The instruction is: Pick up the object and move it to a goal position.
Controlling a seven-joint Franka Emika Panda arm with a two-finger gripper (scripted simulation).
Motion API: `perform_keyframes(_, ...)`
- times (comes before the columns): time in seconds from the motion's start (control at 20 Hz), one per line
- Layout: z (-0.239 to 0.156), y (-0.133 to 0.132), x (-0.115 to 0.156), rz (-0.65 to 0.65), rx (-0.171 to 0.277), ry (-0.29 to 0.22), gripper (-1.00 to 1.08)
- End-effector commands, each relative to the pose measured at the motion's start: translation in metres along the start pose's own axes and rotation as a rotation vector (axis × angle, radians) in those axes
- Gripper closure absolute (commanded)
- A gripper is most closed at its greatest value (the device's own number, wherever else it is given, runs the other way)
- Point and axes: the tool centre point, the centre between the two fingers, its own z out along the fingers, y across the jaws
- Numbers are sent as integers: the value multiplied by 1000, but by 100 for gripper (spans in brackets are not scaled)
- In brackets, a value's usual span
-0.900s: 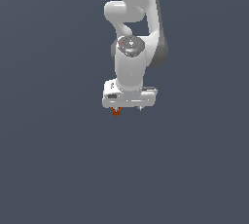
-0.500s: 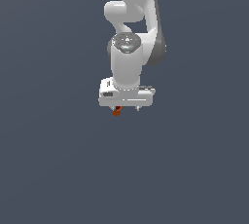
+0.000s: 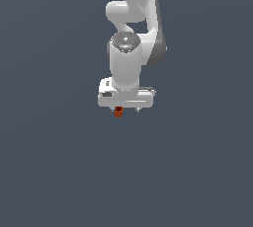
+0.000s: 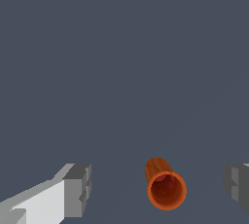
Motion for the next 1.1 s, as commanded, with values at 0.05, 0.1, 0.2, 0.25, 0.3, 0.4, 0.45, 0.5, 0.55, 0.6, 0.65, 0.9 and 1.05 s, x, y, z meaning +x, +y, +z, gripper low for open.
perform_keyframes(0.05,8,3,-6,36,2,-1,-92)
perform_keyframes(0.1,11,4,-8,50,3,-2,-92)
perform_keyframes(0.2,18,8,-14,85,4,-2,-92)
perform_keyframes(0.25,22,9,-17,106,5,-3,-92)
perform_keyframes(0.3,27,11,-21,128,6,-3,-92)
perform_keyframes(0.4,37,16,-30,178,7,-4,-92)
perform_keyframes(0.45,42,18,-35,207,8,-5,-92)
perform_keyframes(0.5,48,21,-41,236,8,-5,-92)
perform_keyframes(0.55,53,24,-46,264,9,-6,-92)
perform_keyframes(0.6,57,26,-51,291,9,-6,-92)
perform_keyframes(0.65,61,28,-55,315,9,-6,-92)
perform_keyframes(0.9,77,37,-74,408,8,-7,-92)
perform_keyframes(1.05,82,40,-81,441,8,-7,-92)
